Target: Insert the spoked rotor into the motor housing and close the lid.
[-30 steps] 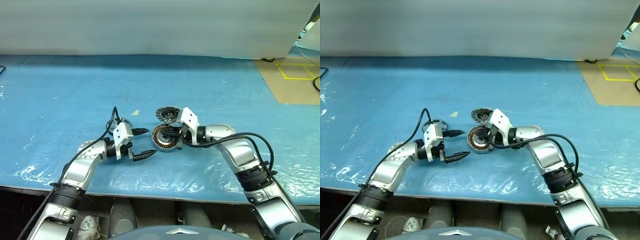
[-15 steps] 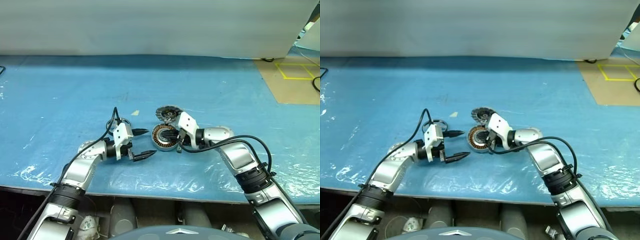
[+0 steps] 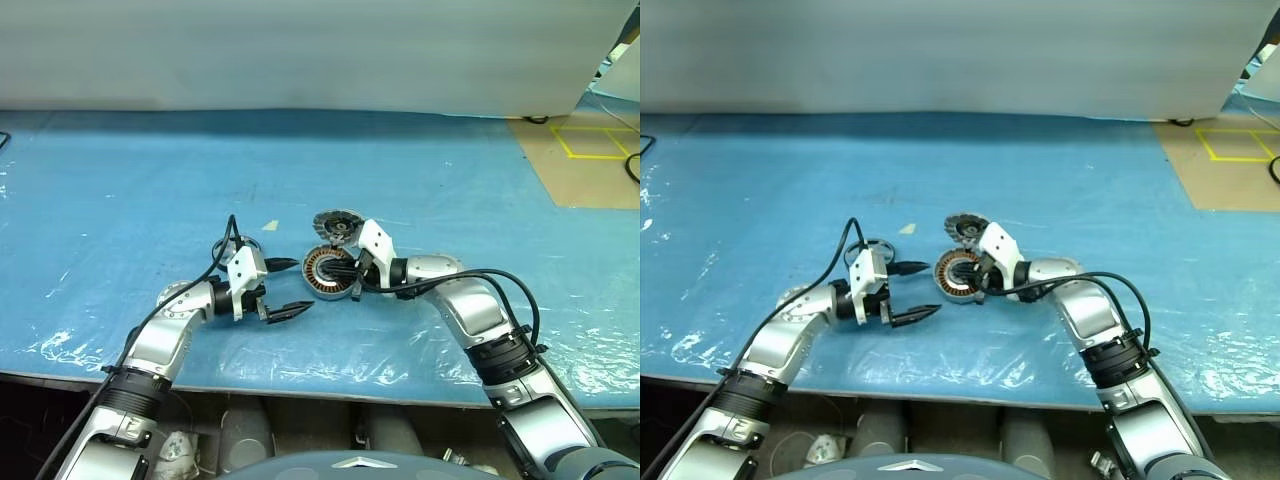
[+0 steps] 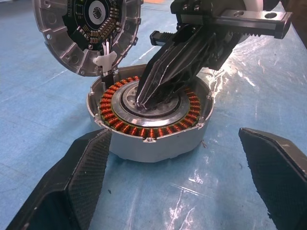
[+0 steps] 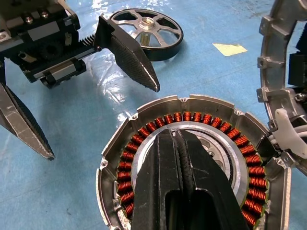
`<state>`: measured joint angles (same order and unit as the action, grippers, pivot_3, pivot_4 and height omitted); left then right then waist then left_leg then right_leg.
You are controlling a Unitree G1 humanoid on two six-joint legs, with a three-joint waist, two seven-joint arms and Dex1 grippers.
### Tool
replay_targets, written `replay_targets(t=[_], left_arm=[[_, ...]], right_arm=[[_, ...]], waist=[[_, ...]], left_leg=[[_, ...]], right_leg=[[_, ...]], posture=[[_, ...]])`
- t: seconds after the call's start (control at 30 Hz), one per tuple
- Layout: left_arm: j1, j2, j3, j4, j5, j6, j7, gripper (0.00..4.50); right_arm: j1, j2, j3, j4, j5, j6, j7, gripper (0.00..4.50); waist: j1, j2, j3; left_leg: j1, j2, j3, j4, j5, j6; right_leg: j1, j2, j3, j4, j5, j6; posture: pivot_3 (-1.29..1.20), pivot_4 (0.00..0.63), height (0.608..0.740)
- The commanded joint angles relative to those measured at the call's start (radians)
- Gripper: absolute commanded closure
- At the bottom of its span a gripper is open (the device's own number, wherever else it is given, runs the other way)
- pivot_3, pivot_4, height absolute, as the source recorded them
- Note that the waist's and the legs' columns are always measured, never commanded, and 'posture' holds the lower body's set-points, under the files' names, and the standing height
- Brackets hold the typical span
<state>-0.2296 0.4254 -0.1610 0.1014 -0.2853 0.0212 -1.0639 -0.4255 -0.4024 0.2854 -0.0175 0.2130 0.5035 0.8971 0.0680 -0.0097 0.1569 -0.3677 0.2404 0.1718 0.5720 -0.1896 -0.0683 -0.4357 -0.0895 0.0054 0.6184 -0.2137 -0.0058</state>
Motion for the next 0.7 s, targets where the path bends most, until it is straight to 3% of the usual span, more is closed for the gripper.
replay_targets(t=[0.03, 0.3, 0.7], left_arm=[[-0.002, -0.002, -0.003, -0.022, 0.002, -0.005, 0.002, 0.0], [0.0, 0.001, -0.006, -0.022, 0.006, -0.002, 0.002, 0.0], [-0.001, -0.001, -0.007, -0.019, 0.011, 0.0, -0.002, 0.0]], right_arm=[[-0.002, 0.009, -0.028, -0.029, 0.018, -0.005, -0.014, 4.46], [-0.01, 0.033, -0.055, -0.033, 0.053, 0.015, -0.027, 4.46], [0.003, -0.02, 0.018, 0.047, -0.101, -0.1, -0.047, 4.46]], waist=[[0.0, 0.0, 0.0], [0.0, 0.0, 0.0], [0.0, 0.0, 0.0]], left_leg=[[0.0, 0.0, 0.0, 0.0, 0.0, 0.0], [0.0, 0.0, 0.0, 0.0, 0.0, 0.0], [0.0, 0.0, 0.0, 0.0, 0.0, 0.0]], right_leg=[[0.0, 0.0, 0.0, 0.0, 0.0, 0.0], [0.0, 0.0, 0.0, 0.0, 0.0, 0.0], [0.0, 0.0, 0.0, 0.0, 0.0, 0.0]], posture=[[0.0, 0.15, 0.74], [0.0, 0.15, 0.74], [0.0, 0.15, 0.74]])
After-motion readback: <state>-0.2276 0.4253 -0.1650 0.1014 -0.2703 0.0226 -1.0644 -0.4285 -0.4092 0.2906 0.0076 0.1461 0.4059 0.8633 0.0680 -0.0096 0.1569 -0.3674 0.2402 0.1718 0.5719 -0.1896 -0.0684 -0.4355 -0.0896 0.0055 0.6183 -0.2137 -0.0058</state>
